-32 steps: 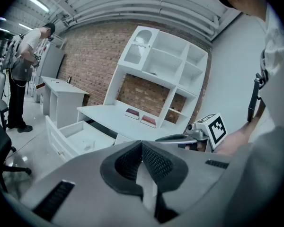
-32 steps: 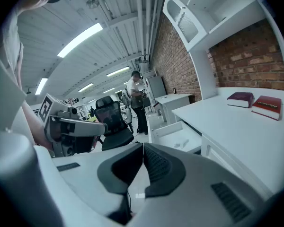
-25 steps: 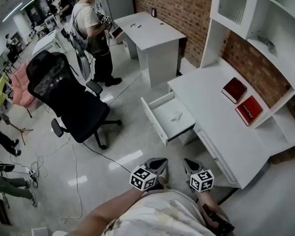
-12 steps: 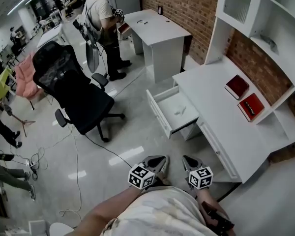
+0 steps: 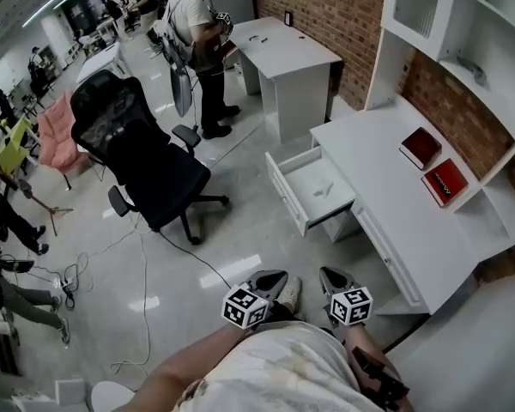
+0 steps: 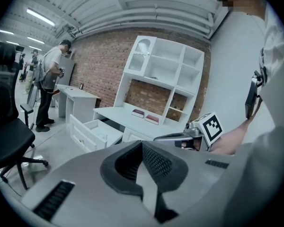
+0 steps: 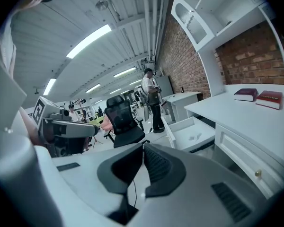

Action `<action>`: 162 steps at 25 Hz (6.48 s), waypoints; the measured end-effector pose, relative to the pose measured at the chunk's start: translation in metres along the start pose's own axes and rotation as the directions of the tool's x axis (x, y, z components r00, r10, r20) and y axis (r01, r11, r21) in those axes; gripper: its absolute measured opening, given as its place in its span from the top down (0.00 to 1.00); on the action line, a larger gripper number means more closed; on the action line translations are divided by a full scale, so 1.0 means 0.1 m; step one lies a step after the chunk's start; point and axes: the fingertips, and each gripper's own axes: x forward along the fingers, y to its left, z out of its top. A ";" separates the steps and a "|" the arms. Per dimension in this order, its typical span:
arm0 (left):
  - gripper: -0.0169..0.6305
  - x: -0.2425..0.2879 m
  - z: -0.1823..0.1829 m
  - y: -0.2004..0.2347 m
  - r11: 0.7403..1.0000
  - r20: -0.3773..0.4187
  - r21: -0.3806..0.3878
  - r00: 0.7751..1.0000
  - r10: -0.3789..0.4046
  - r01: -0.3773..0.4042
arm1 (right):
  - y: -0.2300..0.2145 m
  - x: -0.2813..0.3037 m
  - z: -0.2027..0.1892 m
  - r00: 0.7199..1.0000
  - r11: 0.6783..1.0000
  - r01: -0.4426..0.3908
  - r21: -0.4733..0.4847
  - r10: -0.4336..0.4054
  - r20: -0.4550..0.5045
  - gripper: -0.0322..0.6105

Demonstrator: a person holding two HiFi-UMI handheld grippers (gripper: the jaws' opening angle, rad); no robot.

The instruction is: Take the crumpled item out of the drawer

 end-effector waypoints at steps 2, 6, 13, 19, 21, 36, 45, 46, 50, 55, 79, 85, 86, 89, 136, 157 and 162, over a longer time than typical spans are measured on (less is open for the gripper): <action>0.94 -0.05 -0.01 0.02 1.000 0.002 -0.002 1.000 0.013 -0.013 | 0.05 0.01 -0.02 1.000 1.000 -0.009 0.003 0.009 0.004 0.91; 0.94 -0.09 0.02 0.01 1.000 0.003 0.006 1.000 0.013 -0.013 | 0.07 -0.01 -0.04 1.000 1.000 -0.005 0.018 0.004 0.009 0.90; 0.94 -0.16 -0.07 0.06 0.999 -0.003 -0.007 0.999 0.032 -0.032 | 0.02 0.02 -0.11 1.000 0.999 0.000 0.044 0.001 -0.005 0.90; 0.94 -0.18 -0.05 0.15 0.998 -0.002 -0.013 0.999 0.053 -0.053 | 0.02 0.15 -0.09 1.000 0.998 -0.020 0.051 0.021 -0.015 0.90; 0.94 -0.20 -0.05 0.21 0.998 -0.002 -0.020 0.998 0.066 -0.066 | 0.04 0.20 -0.09 0.999 0.998 -0.030 0.051 0.031 -0.018 0.90; 0.94 0.17 0.14 0.50 0.999 0.004 -0.019 0.999 0.034 -0.034 | -0.31 0.44 0.03 0.999 0.998 0.020 0.052 -0.019 -0.036 0.90; 0.94 0.51 0.33 0.71 1.000 -0.024 -0.006 1.000 -0.019 0.018 | -0.59 0.68 0.21 0.997 0.996 0.056 0.065 -0.053 -0.050 0.90; 0.94 0.54 0.36 0.74 1.000 -0.029 -0.004 0.999 -0.022 0.022 | -0.61 0.70 0.23 0.997 0.996 0.059 0.070 -0.056 -0.051 0.90; 0.94 0.67 0.48 0.83 1.000 -0.038 0.003 0.999 -0.030 0.030 | -0.74 0.81 0.34 0.996 0.995 0.071 0.074 -0.068 -0.051 0.90; 0.94 0.84 0.52 1.01 0.999 -0.056 0.012 0.998 -0.037 0.037 | -0.86 0.98 0.38 0.996 0.994 0.076 0.082 -0.072 -0.053 0.90; 0.94 1.67 1.13 1.74 0.979 -0.076 0.034 0.977 -0.198 0.201 | -1.53 1.55 0.88 0.971 0.963 0.235 0.130 -0.228 -0.067 0.90; 0.94 1.76 1.25 1.92 0.971 -0.069 0.044 0.970 -0.232 0.236 | -1.58 1.67 0.96 0.960 0.950 0.279 0.139 -0.272 -0.068 0.90; 0.94 1.77 1.27 1.94 0.970 -0.067 0.046 0.969 -0.236 0.240 | -1.59 1.69 0.97 0.958 0.948 0.285 0.139 -0.277 -0.072 0.90; 0.94 1.77 1.33 2.01 0.968 -0.062 0.049 0.968 -0.242 0.245 | -1.60 1.73 0.97 0.954 0.945 0.296 0.142 -0.287 -0.083 0.90; 0.94 2.46 1.50 2.80 0.990 -0.089 -0.070 0.988 -0.128 0.122 | -2.46 2.68 0.98 0.928 0.966 0.248 0.072 -0.216 -0.304 0.90; 0.94 2.65 1.26 3.18 0.978 -0.118 -0.210 0.992 -0.045 0.019 | -2.73 3.40 0.67 0.859 0.987 0.155 -0.030 -0.150 -0.490 0.90; 0.94 2.70 1.21 3.20 0.972 -0.129 -0.236 0.991 -0.034 0.002 | -2.85 3.48 0.52 0.826 0.986 0.144 -0.082 -0.166 -0.538 0.90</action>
